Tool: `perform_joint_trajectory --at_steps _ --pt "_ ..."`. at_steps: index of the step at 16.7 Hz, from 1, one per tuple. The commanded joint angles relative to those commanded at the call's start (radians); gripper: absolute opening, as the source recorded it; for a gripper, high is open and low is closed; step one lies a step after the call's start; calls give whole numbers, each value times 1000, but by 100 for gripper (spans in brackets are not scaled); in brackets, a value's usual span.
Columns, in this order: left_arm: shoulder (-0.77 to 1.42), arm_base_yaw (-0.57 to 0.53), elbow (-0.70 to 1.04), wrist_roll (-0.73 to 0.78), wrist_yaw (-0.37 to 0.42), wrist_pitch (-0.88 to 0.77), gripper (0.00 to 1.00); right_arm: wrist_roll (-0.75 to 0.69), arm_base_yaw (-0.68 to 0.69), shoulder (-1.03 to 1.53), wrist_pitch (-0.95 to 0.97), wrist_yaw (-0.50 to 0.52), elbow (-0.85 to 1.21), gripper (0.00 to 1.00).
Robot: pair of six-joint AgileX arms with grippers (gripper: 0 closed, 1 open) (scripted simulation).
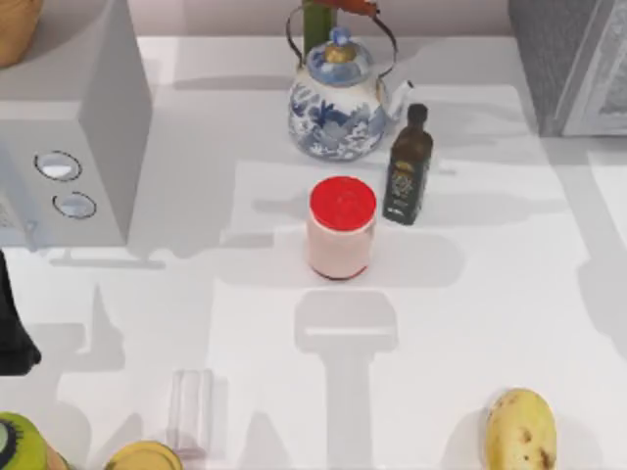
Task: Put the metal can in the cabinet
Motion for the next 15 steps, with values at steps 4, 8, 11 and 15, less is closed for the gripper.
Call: perform_joint_trajectory --at_steps 4,8,11,15 --pt "0 0 0 0 0 0 100 0 0 0 0 0 0 60" --pt "0 0 0 0 0 0 100 0 0 0 0 0 0 90" --pt "0 0 0 0 0 0 100 0 0 0 0 0 0 100" --pt "0 0 0 0 0 0 100 0 0 0 0 0 0 100"
